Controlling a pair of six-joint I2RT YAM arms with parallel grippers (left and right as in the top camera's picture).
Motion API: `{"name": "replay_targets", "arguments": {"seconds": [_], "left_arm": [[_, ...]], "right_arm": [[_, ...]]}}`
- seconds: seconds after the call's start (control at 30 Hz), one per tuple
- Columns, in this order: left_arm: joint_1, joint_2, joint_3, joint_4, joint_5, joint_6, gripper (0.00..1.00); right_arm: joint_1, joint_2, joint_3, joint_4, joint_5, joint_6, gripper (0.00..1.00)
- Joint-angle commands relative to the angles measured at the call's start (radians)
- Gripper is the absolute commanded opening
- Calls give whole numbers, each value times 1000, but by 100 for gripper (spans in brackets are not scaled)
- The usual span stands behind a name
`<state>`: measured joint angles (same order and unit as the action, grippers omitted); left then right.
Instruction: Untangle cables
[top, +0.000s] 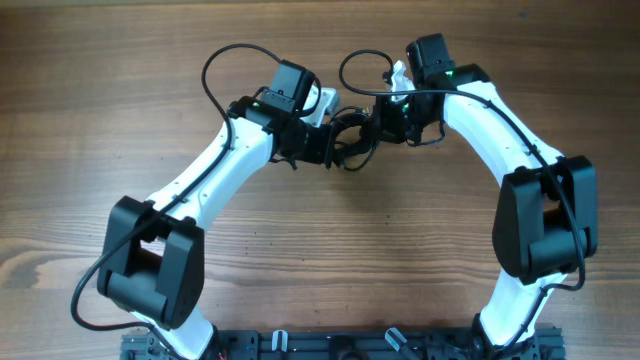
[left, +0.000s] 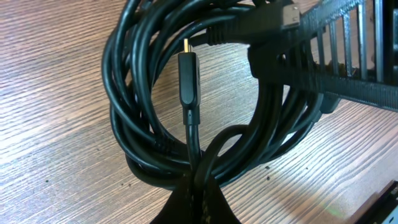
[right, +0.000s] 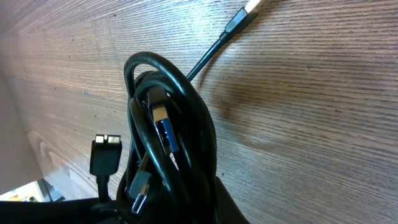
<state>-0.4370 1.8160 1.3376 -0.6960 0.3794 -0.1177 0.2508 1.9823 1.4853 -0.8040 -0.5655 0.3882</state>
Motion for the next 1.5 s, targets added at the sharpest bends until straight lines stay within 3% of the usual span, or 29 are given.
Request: {"name": "replay_targets", "arguments": {"seconds": [0.0,0.13,0.53,0.8,0.87,0.97,1.07,1.3,1.47], "left_arm": [[80,-36,3,-17,-113,-62,4],[151,-117,3,-52,-156,-83,4],[175,-166,3,-95,-434,-393,4],[175,-166,3,-151,-660,-396,4],[175,-166,3,-149,-595,-386,4],[174,-156,2,-98,-240,-249,5],[167,-122,2,-16,51,-169,20],[165,-34,2,82,259,-170,56],[150,34,2,172,335,-178,62]], "right_arm": [[0,-11,11,-14,67,16,10],[0,-11,11,-22,128,40,9],[0,-11,11,-81,318,119,4],[0,-9,11,-74,370,95,5],[1,-9,11,-62,308,26,6],[1,-9,11,-40,191,-58,6],[1,-9,11,-18,120,-86,6],[1,-9,11,-3,46,-100,6],[1,-9,11,11,2,-99,6]]}}
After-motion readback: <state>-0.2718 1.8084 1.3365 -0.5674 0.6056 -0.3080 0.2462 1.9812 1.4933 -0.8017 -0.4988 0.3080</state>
